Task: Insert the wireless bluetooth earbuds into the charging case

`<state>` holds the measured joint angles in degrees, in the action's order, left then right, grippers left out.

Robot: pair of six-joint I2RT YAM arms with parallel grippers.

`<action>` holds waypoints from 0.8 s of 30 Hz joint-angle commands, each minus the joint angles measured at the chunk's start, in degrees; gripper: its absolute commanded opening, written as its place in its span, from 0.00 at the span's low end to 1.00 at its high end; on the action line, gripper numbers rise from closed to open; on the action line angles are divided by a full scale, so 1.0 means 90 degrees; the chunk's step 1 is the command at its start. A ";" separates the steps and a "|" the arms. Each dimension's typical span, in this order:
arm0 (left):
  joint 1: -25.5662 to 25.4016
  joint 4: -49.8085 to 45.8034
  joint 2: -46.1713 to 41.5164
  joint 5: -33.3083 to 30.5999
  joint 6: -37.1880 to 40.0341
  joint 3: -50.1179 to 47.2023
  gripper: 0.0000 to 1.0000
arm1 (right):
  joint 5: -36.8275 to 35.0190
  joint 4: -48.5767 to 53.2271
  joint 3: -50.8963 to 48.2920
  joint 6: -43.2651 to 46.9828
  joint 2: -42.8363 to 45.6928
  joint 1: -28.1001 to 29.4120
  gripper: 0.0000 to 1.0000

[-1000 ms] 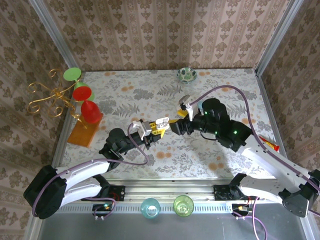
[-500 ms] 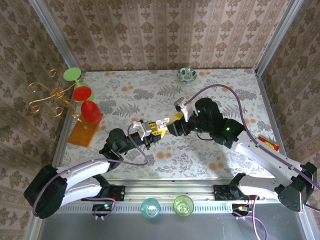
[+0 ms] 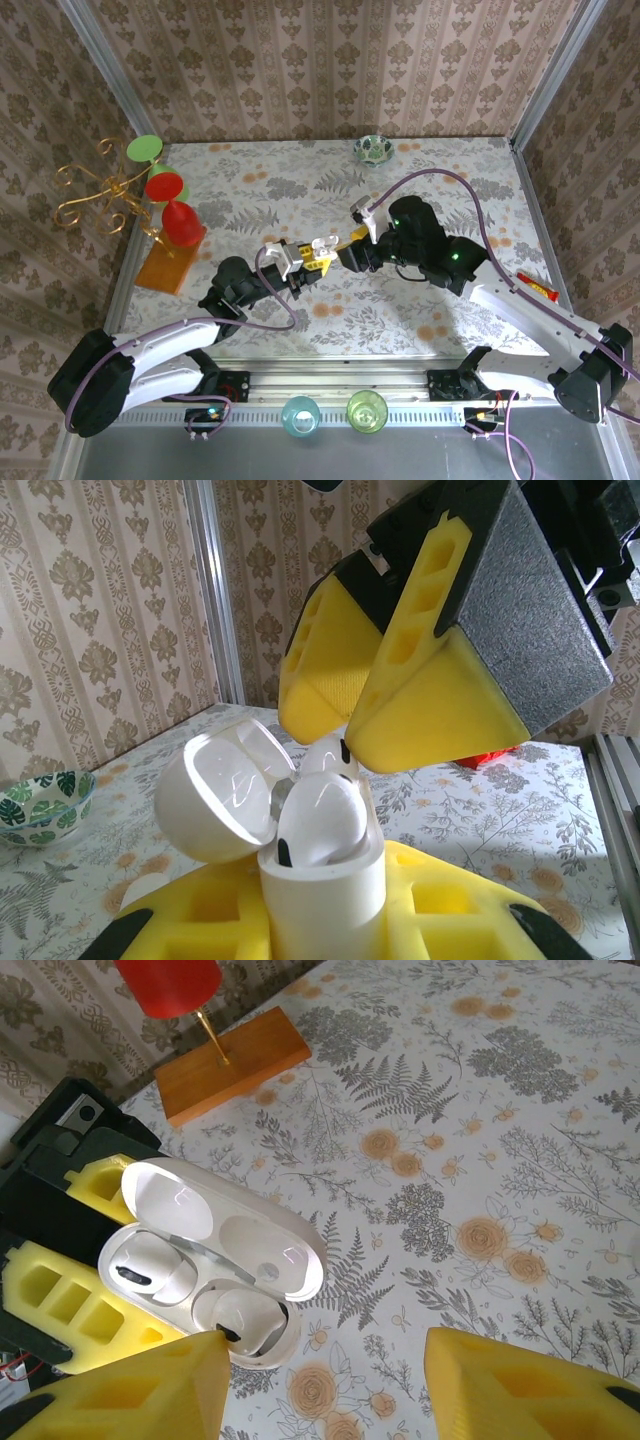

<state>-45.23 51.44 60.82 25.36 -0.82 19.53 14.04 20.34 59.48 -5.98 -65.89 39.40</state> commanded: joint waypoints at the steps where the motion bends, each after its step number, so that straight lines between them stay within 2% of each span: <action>1: 0.0028 0.0212 0.0000 0.0082 -0.0038 0.0146 0.00 | 0.0034 0.0103 -0.0073 0.0029 0.0228 -0.0076 0.56; 6: 0.0034 0.0297 0.0101 0.0251 0.0178 0.0100 0.00 | 0.0680 -0.0520 -0.0155 -0.0531 0.0482 -0.0242 0.61; 9: 0.0015 0.0348 0.0226 0.0525 0.0389 0.0134 0.00 | 0.0595 -0.0707 0.0025 -0.1061 0.0350 -0.0351 0.64; 12: -0.0017 0.0551 0.0346 0.0679 0.0602 0.0092 0.00 | 0.0369 -0.0250 0.0541 -0.1320 -0.0111 -0.0371 0.64; 17: -0.0025 0.0739 0.0401 0.0765 0.0852 0.0003 0.00 | 0.0329 0.1315 0.1609 -0.1304 -0.1174 -0.0402 0.65; 24: -0.0029 0.0703 0.0285 0.0694 0.0977 -0.0108 0.00 | 0.0953 0.1700 0.1803 -0.1239 -0.1497 -0.0403 0.65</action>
<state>-45.30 54.87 64.45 30.65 6.04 19.25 19.11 30.33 73.47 -16.97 -79.11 36.03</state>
